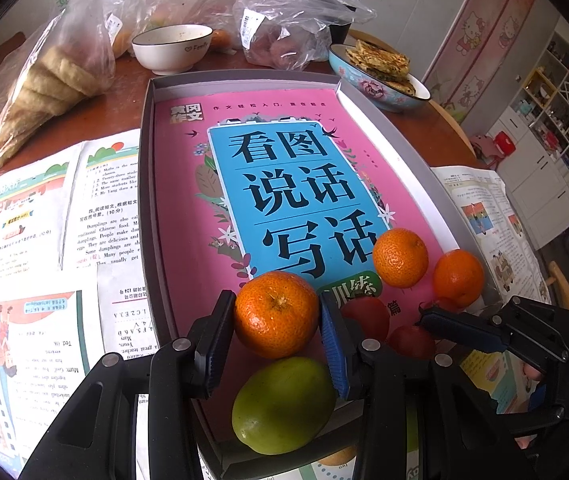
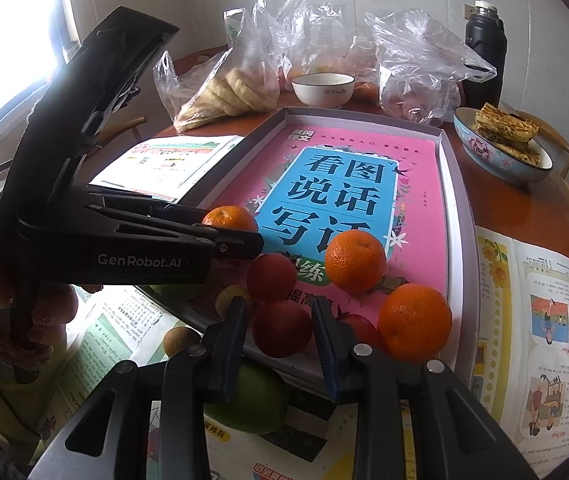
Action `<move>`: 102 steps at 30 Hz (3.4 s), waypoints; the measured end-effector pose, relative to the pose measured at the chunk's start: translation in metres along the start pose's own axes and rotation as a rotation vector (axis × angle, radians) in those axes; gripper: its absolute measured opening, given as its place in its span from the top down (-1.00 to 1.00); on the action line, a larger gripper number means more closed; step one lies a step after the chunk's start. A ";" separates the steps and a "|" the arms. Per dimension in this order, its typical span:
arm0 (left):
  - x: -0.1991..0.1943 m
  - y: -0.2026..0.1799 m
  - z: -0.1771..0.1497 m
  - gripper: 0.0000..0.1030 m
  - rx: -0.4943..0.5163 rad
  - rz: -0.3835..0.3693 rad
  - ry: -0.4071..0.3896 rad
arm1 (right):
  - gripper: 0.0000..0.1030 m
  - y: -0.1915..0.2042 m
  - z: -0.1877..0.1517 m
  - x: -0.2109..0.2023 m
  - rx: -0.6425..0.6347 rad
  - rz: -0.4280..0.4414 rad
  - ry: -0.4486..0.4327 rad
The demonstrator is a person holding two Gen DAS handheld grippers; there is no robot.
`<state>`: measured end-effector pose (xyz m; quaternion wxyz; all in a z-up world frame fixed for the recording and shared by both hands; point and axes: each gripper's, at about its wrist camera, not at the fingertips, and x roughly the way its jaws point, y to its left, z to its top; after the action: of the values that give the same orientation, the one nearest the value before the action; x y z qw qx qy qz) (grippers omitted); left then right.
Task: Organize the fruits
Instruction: 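Lower the mandarin and tomato into the tray and open both tools, then withdraw both tools and move the left tool toward the brown kiwi while the right approaches the green lime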
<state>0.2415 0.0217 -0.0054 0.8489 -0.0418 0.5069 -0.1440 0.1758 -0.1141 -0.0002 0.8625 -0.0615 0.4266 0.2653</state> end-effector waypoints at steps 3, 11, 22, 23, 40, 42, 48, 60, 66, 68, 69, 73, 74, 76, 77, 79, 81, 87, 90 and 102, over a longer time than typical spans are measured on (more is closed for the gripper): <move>0.000 0.000 0.000 0.16 -0.001 0.000 0.000 | 0.36 0.000 0.000 -0.001 0.005 0.000 -0.003; -0.001 0.000 -0.001 0.16 0.000 0.003 -0.001 | 0.36 -0.004 0.000 -0.006 0.024 -0.005 -0.018; -0.004 0.001 -0.004 0.15 0.001 0.013 0.000 | 0.35 -0.005 -0.001 -0.011 0.039 -0.005 -0.027; -0.005 0.000 -0.005 0.15 0.001 0.015 0.000 | 0.35 -0.006 -0.001 -0.012 0.040 -0.006 -0.028; -0.023 -0.002 -0.010 -0.03 -0.013 0.012 -0.030 | 0.22 -0.007 -0.002 -0.021 0.056 -0.019 -0.047; -0.027 -0.002 -0.011 -0.07 -0.015 0.010 -0.039 | 0.16 -0.008 -0.002 -0.023 0.062 -0.023 -0.051; -0.044 -0.003 -0.013 -0.13 -0.021 -0.001 -0.074 | 0.14 -0.008 -0.004 -0.031 0.069 -0.031 -0.065; -0.071 -0.008 -0.035 -0.14 -0.015 -0.018 -0.113 | -0.05 0.006 -0.016 -0.046 0.043 -0.025 -0.080; -0.080 -0.014 -0.051 -0.14 0.001 -0.018 -0.117 | -0.14 0.013 -0.026 -0.051 0.027 -0.011 -0.075; -0.083 -0.015 -0.057 -0.15 0.005 -0.018 -0.119 | -0.17 0.016 -0.030 -0.052 0.021 -0.009 -0.070; -0.084 -0.015 -0.059 -0.15 0.004 -0.018 -0.120 | -0.19 0.017 -0.032 -0.051 0.018 -0.010 -0.066; -0.087 -0.015 -0.070 -0.16 0.007 -0.016 -0.113 | -0.21 0.020 -0.037 -0.047 0.015 -0.014 -0.048; -0.088 -0.015 -0.072 -0.16 0.007 -0.014 -0.111 | -0.22 0.020 -0.038 -0.045 0.016 -0.014 -0.044; -0.087 -0.015 -0.078 -0.16 0.009 -0.015 -0.103 | -0.23 0.020 -0.040 -0.042 0.019 -0.016 -0.034; -0.087 -0.016 -0.081 -0.16 0.010 -0.018 -0.100 | -0.23 0.020 -0.041 -0.040 0.020 -0.017 -0.028; -0.085 -0.016 -0.085 -0.16 0.011 -0.022 -0.092 | -0.23 0.021 -0.043 -0.036 0.021 -0.016 -0.017; -0.083 -0.016 -0.089 -0.16 0.011 -0.023 -0.086 | -0.23 0.022 -0.044 -0.033 0.017 -0.018 -0.009; -0.072 -0.014 -0.093 -0.16 0.009 -0.034 -0.051 | -0.23 0.025 -0.043 -0.027 0.017 -0.018 0.005; -0.067 -0.012 -0.094 -0.16 0.002 -0.040 -0.041 | -0.23 0.028 -0.042 -0.022 0.013 -0.023 0.015; -0.057 -0.007 -0.092 -0.16 -0.006 -0.061 -0.023 | -0.15 0.033 -0.039 -0.010 0.000 -0.048 0.026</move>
<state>0.1342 0.0385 0.0001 0.8497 -0.0614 0.4960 -0.1679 0.1261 -0.1032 -0.0130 0.8630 -0.0752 0.4361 0.2437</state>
